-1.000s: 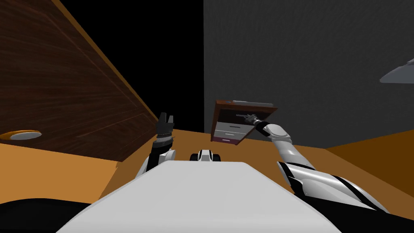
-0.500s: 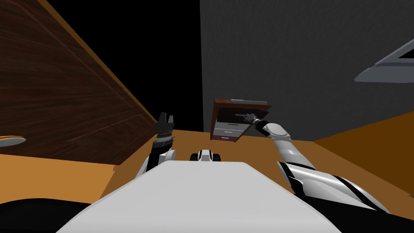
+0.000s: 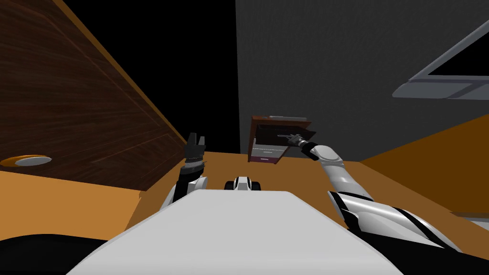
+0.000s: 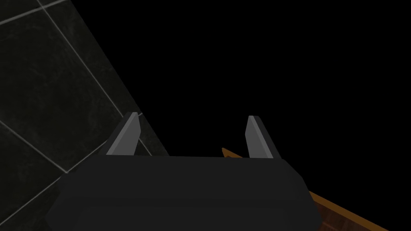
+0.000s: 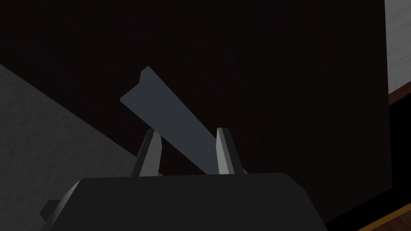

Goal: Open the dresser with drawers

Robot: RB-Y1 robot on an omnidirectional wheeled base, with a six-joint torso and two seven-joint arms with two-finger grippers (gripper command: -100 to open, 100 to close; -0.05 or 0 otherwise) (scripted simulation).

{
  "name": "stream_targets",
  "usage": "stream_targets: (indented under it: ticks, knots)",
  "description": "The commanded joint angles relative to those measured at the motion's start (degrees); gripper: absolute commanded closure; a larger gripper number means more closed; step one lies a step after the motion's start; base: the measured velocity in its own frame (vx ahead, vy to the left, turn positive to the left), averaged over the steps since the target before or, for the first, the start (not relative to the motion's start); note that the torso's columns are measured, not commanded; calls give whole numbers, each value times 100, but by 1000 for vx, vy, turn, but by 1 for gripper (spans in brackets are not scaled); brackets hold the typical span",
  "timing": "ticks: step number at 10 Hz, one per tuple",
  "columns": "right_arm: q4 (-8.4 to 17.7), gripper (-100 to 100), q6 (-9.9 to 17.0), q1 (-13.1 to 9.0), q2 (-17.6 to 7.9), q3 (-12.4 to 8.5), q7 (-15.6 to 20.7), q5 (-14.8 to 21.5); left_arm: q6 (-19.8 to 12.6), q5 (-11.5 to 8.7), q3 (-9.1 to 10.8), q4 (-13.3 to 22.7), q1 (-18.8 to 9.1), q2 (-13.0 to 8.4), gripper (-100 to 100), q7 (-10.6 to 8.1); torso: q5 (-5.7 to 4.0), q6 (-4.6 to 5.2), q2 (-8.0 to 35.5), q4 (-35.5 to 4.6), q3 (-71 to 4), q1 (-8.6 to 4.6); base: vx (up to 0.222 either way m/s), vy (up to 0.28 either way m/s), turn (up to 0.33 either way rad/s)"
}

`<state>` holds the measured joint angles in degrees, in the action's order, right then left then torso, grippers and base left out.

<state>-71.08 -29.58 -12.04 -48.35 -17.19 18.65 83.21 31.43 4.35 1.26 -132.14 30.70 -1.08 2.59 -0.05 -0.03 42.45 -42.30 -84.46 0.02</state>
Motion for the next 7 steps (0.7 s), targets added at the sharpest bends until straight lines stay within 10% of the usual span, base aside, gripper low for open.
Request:
stream_targets:
  ticks: [1, 7]
  knots:
    - [22, -100, -240, -94, -341, -91, -308, 18, 0, 0, 0, 0, 1, 0, 0, 0, 10, -1, -38, 4, -22, 11, 29, 45, -32]
    - [45, -100, -480, -188, -683, -183, -616, 36, 1, 0, 0, -1, 3, 0, 0, 0, 39, 5, 37, -42, 18, 33, 28, 30, -8]
